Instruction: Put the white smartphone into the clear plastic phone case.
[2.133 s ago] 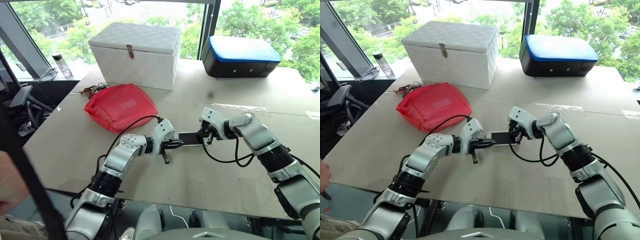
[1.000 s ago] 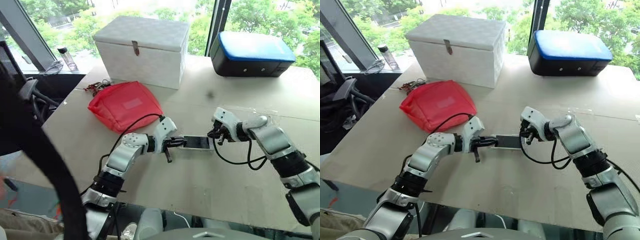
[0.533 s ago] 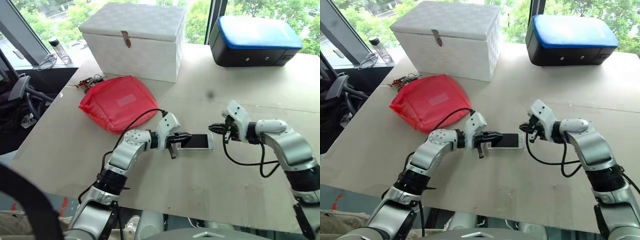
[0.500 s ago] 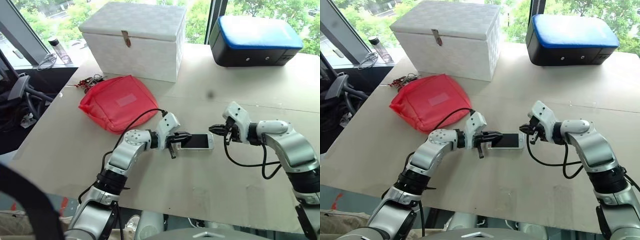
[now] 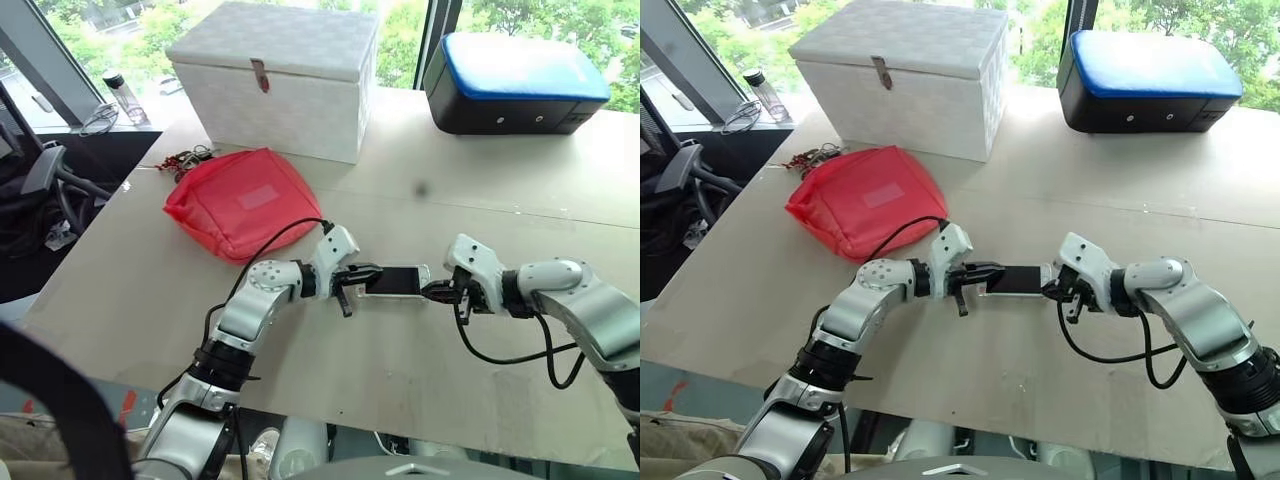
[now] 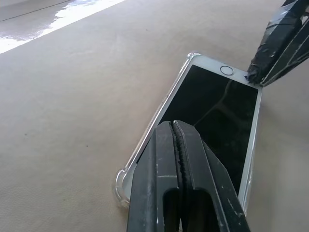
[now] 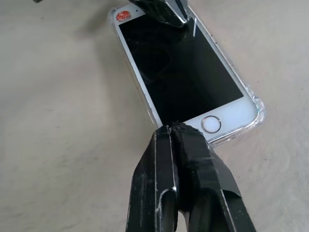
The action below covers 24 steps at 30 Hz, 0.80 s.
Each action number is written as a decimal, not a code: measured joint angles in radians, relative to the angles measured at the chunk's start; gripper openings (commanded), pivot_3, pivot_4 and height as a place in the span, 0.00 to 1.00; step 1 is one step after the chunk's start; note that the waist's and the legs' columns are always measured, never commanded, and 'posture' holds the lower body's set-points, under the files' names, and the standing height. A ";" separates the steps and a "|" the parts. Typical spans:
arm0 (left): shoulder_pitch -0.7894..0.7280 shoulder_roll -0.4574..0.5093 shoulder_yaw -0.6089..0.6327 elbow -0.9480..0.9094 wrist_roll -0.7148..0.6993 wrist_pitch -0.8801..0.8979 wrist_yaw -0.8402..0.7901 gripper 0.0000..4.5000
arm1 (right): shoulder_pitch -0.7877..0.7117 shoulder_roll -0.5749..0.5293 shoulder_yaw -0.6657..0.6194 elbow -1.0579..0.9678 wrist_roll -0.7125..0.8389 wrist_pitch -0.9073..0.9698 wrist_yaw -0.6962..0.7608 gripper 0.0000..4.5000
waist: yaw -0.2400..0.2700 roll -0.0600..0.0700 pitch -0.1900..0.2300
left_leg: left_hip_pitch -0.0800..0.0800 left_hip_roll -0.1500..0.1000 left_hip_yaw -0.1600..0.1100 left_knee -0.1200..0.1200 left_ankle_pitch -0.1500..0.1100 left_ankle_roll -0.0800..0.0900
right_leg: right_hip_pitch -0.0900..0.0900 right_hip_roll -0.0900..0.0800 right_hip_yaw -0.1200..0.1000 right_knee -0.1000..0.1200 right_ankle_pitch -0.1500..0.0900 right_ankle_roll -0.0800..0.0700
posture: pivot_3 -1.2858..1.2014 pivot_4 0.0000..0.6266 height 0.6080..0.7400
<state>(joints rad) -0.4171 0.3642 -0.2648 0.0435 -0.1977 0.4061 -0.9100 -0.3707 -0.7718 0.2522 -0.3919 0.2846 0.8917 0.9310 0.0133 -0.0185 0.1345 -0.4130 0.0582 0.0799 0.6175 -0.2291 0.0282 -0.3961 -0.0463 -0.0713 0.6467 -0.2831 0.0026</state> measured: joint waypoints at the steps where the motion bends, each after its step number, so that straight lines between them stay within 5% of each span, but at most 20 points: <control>1: 0.001 0.001 0.000 0.000 0.000 0.000 0.000 0.00 | -0.010 -0.003 0.012 0.008 -0.005 -0.003 0.002 0.00 | 0.000 0.000 0.000 | 0.000 0.000 0.000 0.001 0.000 0.000 | 0.000 0.000 0.000 0.000 0.000 0.000 | 0.52 0.24 1.00; 15: 0.021 0.012 -0.010 -0.014 0.004 0.015 0.001 0.00 | -0.125 -0.022 0.156 0.101 -0.060 0.014 0.046 0.00 | 0.000 -0.005 -0.004 | 0.001 0.000 -0.006 0.016 0.000 0.000 | 0.004 -0.005 -0.002 0.014 0.000 0.000 | 0.52 0.24 1.00; 24: 0.033 0.017 -0.012 -0.022 0.006 0.037 0.014 0.00 | -0.155 0.004 0.181 0.166 -0.089 0.015 0.067 0.00 | 0.000 -0.012 -0.010 | 0.015 0.000 -0.007 0.015 -0.002 0.002 | 0.018 -0.009 -0.004 0.012 -0.001 0.001 | 0.52 0.24 1.00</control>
<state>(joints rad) -0.3837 0.3814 -0.2766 0.0216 -0.1915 0.4428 -0.8956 -0.5254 -0.7682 0.4332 -0.2262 0.1956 0.9064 0.9979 0.0136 -0.0309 0.1246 -0.3978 0.0587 0.0730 0.6323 -0.2309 0.0300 -0.3785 -0.0553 -0.0756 0.6582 -0.2845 0.0037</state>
